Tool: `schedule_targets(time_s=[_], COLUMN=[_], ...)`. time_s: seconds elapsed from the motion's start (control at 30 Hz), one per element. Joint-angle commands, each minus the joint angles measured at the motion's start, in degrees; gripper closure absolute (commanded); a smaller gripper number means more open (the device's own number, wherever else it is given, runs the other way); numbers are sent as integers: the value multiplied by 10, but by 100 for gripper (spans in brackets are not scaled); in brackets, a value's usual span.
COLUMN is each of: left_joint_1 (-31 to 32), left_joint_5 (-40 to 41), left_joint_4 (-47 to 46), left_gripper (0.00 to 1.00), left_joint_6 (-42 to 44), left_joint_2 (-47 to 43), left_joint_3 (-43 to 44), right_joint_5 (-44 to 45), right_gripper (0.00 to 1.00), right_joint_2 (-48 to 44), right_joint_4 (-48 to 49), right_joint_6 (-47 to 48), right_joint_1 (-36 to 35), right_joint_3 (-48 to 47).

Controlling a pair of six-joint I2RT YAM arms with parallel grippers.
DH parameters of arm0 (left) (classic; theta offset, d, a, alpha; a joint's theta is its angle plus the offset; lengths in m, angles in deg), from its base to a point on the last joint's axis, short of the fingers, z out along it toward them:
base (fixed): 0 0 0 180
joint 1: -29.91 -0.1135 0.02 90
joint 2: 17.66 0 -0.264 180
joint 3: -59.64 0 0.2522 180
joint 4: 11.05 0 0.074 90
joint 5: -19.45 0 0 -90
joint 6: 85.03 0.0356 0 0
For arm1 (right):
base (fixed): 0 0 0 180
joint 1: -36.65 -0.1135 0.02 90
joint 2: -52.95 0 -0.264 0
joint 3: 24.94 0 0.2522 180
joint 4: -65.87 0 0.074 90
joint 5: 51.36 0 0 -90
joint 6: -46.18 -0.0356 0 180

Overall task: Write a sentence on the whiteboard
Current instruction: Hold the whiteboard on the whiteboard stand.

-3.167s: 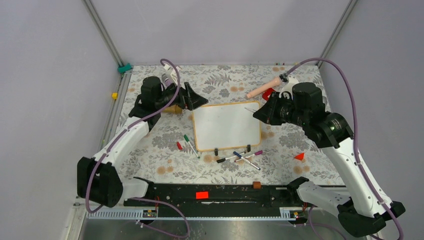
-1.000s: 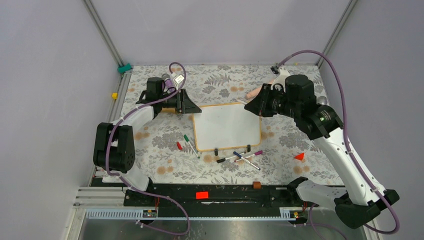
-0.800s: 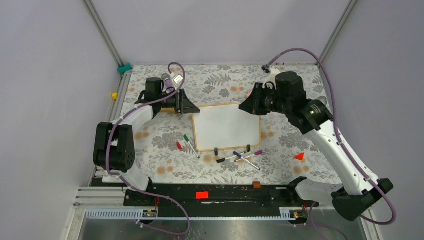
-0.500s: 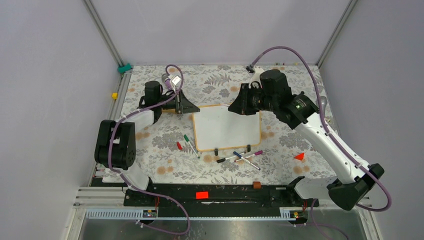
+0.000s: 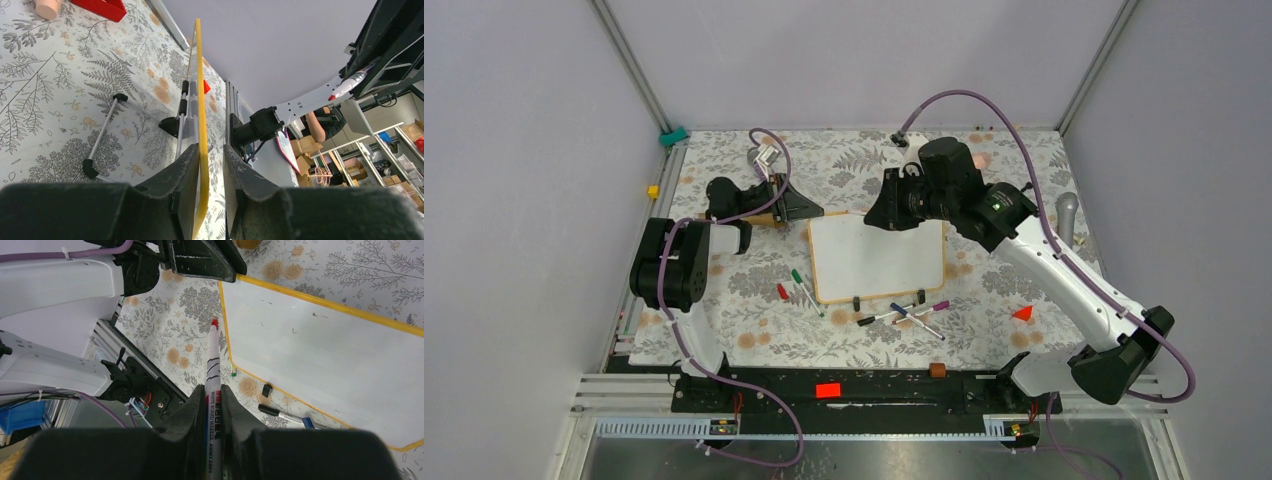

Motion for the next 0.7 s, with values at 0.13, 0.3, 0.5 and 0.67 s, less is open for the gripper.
schedule_targets(time_s=[0.13, 0.3, 0.5, 0.67], left_joint_1=[-5, -4, -4, -4], left_joint_5=[-16, -18, -21, 4], left_joint_4=[-95, -95, -95, -95], left_gripper=[75, 61, 43, 52], left_joint_6=[0, 19, 6, 5], left_joint_2=[-33, -27, -11, -14], left_joint_3=[-30, -41, -22, -29], right_joint_5=[20, 24, 26, 30], right_gripper=[100, 100, 100, 100], right_joint_2=[9, 13, 11, 4], right_joint_4=[31, 31, 32, 32], right_joint_6=[12, 12, 11, 13], right_joint_1=[-14, -17, -19, -19], right_joint_3=[-25, -29, -26, -18])
